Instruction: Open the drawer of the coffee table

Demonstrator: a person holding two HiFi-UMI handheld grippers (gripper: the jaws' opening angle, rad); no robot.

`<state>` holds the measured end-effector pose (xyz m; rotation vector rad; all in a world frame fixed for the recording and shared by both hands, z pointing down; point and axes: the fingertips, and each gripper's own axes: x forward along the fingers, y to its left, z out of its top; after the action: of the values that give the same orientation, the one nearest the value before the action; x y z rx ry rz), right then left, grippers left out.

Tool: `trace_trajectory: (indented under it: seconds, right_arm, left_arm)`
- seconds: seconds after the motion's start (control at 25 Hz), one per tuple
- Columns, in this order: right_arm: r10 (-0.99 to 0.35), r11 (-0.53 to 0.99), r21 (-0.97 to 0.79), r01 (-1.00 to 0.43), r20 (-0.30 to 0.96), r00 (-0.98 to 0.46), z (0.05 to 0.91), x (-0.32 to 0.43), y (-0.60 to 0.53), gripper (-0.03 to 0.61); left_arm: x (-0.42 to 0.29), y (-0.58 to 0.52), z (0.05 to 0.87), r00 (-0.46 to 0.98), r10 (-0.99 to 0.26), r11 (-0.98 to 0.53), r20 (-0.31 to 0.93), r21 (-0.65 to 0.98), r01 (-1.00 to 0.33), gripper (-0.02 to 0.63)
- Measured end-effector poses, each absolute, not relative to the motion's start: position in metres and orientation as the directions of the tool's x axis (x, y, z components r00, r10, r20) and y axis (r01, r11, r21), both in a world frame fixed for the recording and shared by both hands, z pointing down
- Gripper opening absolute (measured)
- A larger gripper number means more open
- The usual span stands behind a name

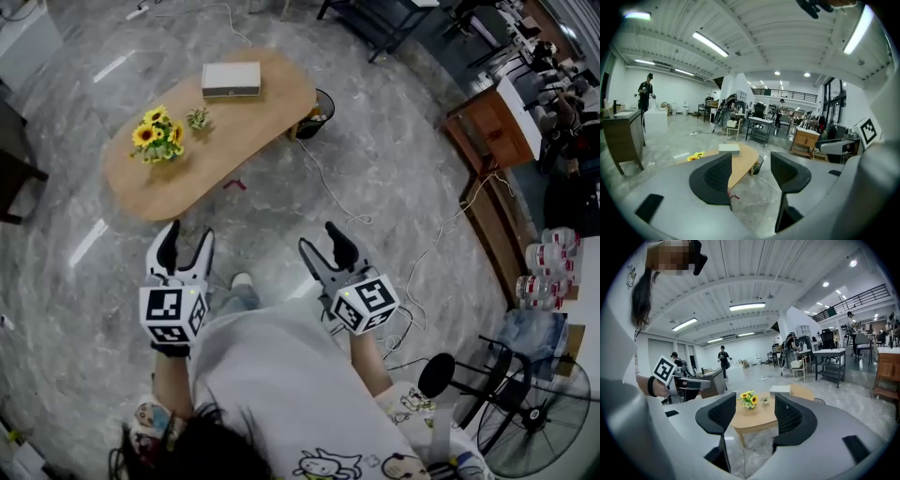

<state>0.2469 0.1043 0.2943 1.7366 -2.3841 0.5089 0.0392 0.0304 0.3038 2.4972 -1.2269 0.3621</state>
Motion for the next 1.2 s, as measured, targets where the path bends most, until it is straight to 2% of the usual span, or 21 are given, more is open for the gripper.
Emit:
trace_trajectory:
  seconds: [0.2,0.68,1.2]
  right_arm:
    - [-0.866,0.328,-0.180,-0.927,0.334,-0.371,0.297,0.231,0.078,0.224]
    - [-0.709,0.557,-0.228,-0.799,0.370,-0.600,0.324,0.172,-0.020,0.229]
    - [-0.339,0.859,-0.244,-0.450,0.388,-0.857,0.322,0.120,-0.192,0.230]
  left_arm:
    - [0.019,0.015,0.306,0.556,-0.747,-0.527,0.365,0.187,-0.829,0.235]
    - [-0.041,-0.017,0.330,0.351,-0.843,-0.286,0.408,0.213,-0.934,0.238]
    - [-0.069,-0.098,0.322,-0.057,-0.906,0.154,0.420,0.201,-0.967,0.239]
